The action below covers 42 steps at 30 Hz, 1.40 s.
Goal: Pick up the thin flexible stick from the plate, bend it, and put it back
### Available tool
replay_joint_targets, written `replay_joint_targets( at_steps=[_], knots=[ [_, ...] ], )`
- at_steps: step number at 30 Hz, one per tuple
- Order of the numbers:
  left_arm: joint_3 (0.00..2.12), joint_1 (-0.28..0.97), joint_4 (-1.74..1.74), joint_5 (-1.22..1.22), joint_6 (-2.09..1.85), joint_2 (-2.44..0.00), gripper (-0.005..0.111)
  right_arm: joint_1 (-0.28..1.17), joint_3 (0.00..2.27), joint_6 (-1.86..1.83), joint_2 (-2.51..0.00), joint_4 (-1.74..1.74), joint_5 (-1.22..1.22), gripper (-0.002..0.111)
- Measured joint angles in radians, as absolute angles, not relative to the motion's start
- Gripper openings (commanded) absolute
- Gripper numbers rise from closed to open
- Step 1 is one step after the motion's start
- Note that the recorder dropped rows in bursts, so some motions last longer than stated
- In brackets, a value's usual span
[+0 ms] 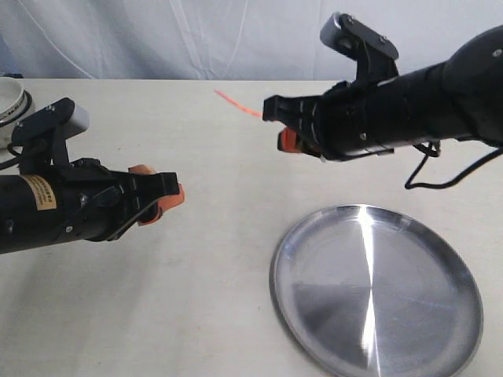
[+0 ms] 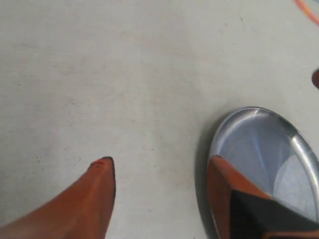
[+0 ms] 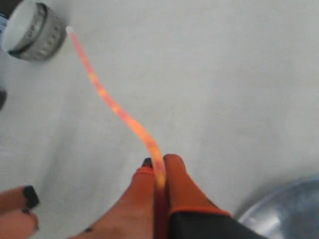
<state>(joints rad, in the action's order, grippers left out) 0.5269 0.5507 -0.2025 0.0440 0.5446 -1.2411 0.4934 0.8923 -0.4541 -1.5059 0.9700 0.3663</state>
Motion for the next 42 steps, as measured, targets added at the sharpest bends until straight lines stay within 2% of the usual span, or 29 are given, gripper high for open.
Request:
replay_joint_targets(
  at_steps=[4,10,16,18,21,23,29,31,34,35,36,37,38,42],
  knots=[
    [0.527,0.54,-0.181,0.054,0.541,-1.241,0.054,0.493,0.863,-0.206,-1.436,0.638,0.471,-0.001],
    [0.527,0.54,-0.177,0.054,0.541,-1.241,0.054,0.493,0.863,0.144,-1.334,0.137,0.807,-0.001],
    [0.527,0.54,-0.168,0.045,0.541,-1.241,0.054,0.493,0.863,0.225,-1.341,-0.011,0.872,-0.001],
    [0.527,0.54,-0.168,0.044,0.541,-1.241,0.053,0.493,0.863,0.228,-1.375,-0.023,0.875,0.009],
    [0.527,0.54,-0.168,0.044,0.541,-1.241,0.053,0.493,0.863,0.225,-1.435,-0.024,0.887,0.043],
    [0.527,0.54,-0.166,0.044,0.541,-1.241,0.053,0.493,0.863,0.218,-1.474,-0.024,0.889,0.048],
    [0.527,0.54,-0.158,0.044,0.541,-1.241,0.053,0.493,0.863,0.218,-1.488,-0.025,0.887,0.048],
    [0.527,0.54,-0.151,0.044,0.541,-1.241,0.052,0.493,0.863,0.218,-1.47,-0.028,0.887,0.042],
    [0.527,0.54,-0.134,0.044,0.541,-1.241,0.036,0.493,0.863,0.218,-1.419,-0.047,0.87,0.019],
    [0.527,0.54,-0.124,0.044,0.541,-1.24,0.023,0.493,0.863,0.218,-1.394,-0.056,0.858,0.006],
    [0.527,0.54,-0.115,0.044,0.541,-1.237,0.014,0.493,0.863,0.218,-1.367,-0.063,0.844,-0.001],
    [0.527,0.54,-0.105,0.044,0.541,-1.235,0.003,0.493,0.863,0.218,-1.337,-0.068,0.827,0.0],
    [0.527,0.54,-0.094,0.043,0.541,-1.225,0.001,0.493,0.863,0.221,-1.311,-0.07,0.812,0.0],
    [0.527,0.54,-0.027,0.037,0.541,-1.161,0.0,0.493,0.863,0.221,-1.18,-0.074,0.741,0.0]
  ],
)
